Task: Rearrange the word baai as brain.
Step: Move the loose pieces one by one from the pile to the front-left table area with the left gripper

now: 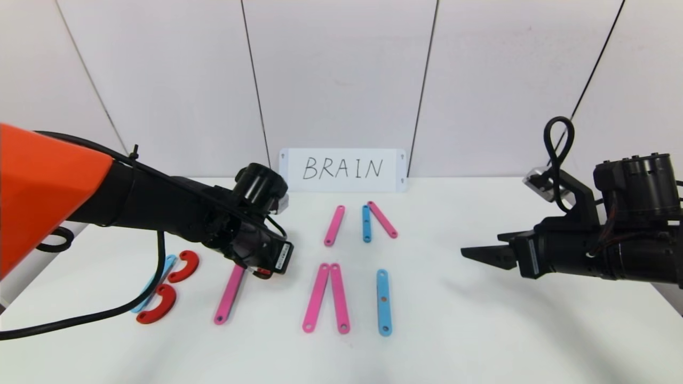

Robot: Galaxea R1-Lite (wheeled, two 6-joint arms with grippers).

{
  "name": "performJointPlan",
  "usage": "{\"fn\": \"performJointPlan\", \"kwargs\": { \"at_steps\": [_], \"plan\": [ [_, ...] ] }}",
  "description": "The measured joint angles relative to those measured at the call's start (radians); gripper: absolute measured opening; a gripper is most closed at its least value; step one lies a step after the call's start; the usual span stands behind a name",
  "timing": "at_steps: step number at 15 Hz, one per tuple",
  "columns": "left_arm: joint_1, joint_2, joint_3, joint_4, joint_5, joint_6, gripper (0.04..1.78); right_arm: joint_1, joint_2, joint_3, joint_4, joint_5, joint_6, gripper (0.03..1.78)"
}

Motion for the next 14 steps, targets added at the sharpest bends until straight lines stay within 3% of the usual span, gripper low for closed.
{"fn": "performJointPlan", "kwargs": {
  "at_steps": [9,14],
  "plan": [
    [0.013,-0.040,0.065,-0.004,-0.002,0.150,0.28,0.001,0.003,0.001,0.000,0.000,0.000,1.73],
    [0.020,-0.039,0.070,-0.005,-0.003,0.153,0.28,0.000,0.004,0.001,0.000,0.000,0.000,1.73]
  ]
}}
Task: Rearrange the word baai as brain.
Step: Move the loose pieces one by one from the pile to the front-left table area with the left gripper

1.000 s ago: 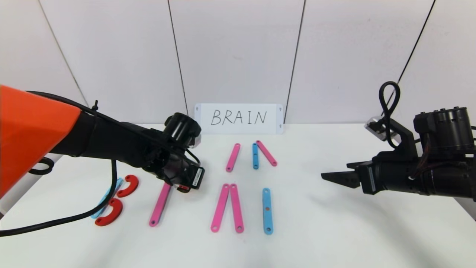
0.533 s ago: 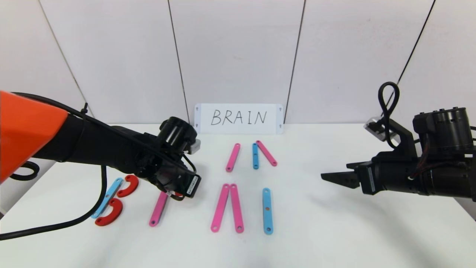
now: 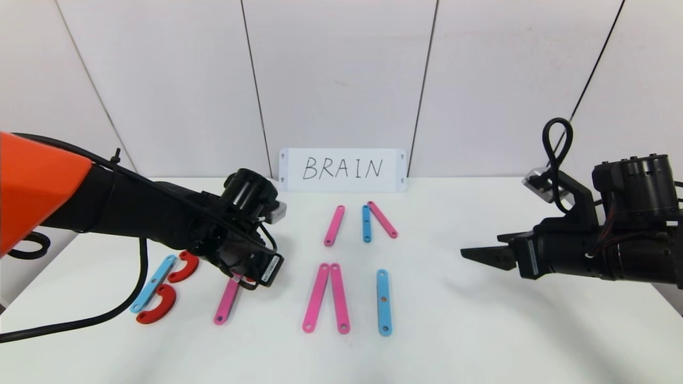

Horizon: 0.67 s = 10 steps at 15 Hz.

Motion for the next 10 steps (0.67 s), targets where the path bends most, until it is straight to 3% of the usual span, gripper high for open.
{"fn": "performJointPlan", "kwargs": {
  "at_steps": [6,10],
  "plan": [
    [0.001,0.004,0.004,-0.001,-0.001,-0.002,0.31,0.000,0.001,0.000,0.000,0.000,0.000,1.73],
    [0.000,0.009,0.006,-0.015,0.000,0.000,0.65,0.001,0.001,0.001,0.000,0.000,0.000,1.73]
  ]
}}
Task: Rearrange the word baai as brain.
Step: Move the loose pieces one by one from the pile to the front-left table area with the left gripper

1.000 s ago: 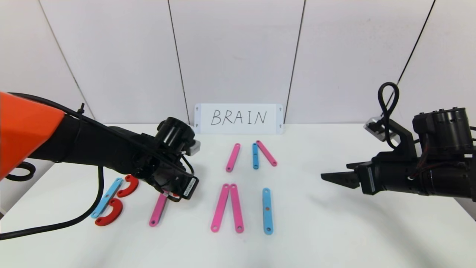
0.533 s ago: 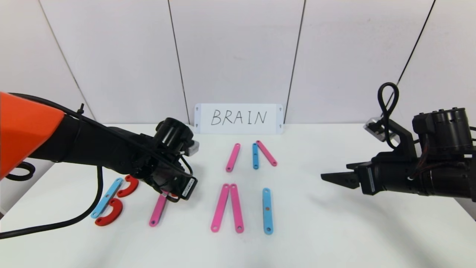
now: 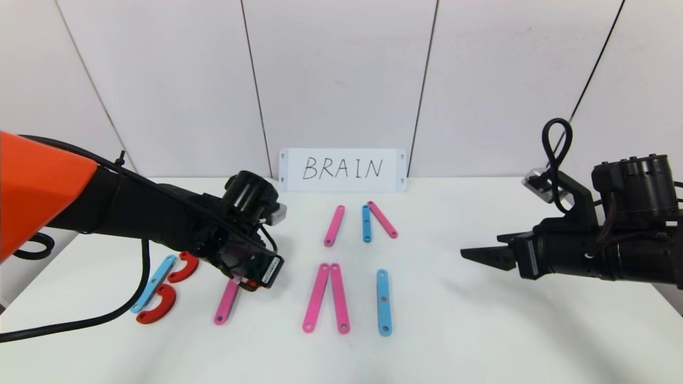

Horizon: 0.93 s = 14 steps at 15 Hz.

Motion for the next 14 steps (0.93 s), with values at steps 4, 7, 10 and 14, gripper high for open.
{"fn": "performJointPlan", "kwargs": {
  "at_steps": [4,7,10,14],
  "plan": [
    [-0.001,0.003,-0.006,-0.016,-0.002,0.000,1.33,-0.001,0.000,0.000,0.000,0.000,0.000,1.73],
    [-0.001,0.002,-0.008,-0.039,-0.001,0.000,1.65,0.000,0.000,0.000,0.000,0.000,0.000,1.73],
    [0.011,-0.005,-0.022,-0.041,-0.001,0.001,1.74,-0.001,0.000,0.000,0.000,0.000,0.000,1.73],
    [0.070,-0.006,-0.097,-0.039,-0.012,0.030,1.74,0.000,0.001,0.000,0.000,0.000,-0.001,1.73]
  ]
}}
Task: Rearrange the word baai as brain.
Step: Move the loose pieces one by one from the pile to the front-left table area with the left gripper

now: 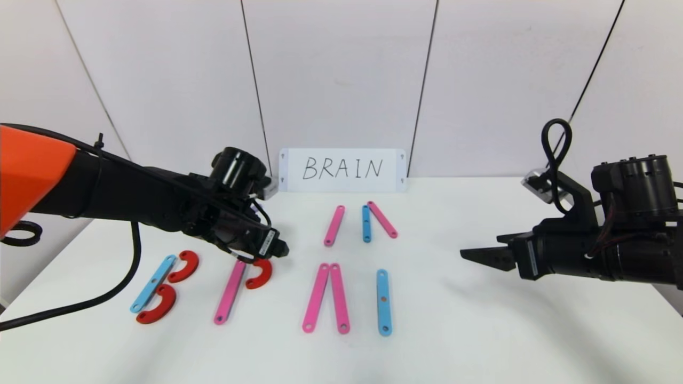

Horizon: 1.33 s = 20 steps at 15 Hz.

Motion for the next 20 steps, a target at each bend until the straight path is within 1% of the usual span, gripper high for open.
{"fn": "performJointPlan", "kwargs": {
  "at_steps": [3,5,7,10,14,18,20],
  "plan": [
    [0.076,0.034,-0.085,0.000,-0.041,0.021,1.74,0.000,0.001,0.000,0.000,0.000,-0.001,1.73],
    [0.120,0.078,-0.146,0.000,-0.047,0.024,1.74,0.000,0.002,0.000,0.000,0.000,-0.001,1.73],
    [0.152,0.129,-0.211,0.001,-0.051,0.024,1.74,0.000,0.002,0.000,0.000,0.000,-0.001,1.73],
    [0.194,0.202,-0.302,0.006,-0.098,0.024,1.74,0.000,0.002,0.000,0.000,0.000,-0.001,1.73],
    [0.229,0.280,-0.383,0.006,-0.110,0.024,1.74,0.000,0.003,0.000,0.000,0.000,-0.002,1.73],
    [0.237,0.315,-0.402,0.006,-0.110,0.023,1.73,0.000,0.003,0.001,0.000,0.000,-0.003,1.73],
    [0.238,0.322,-0.403,0.005,-0.110,0.021,1.66,-0.001,0.003,0.001,0.000,0.000,-0.002,1.73]
  ]
}}
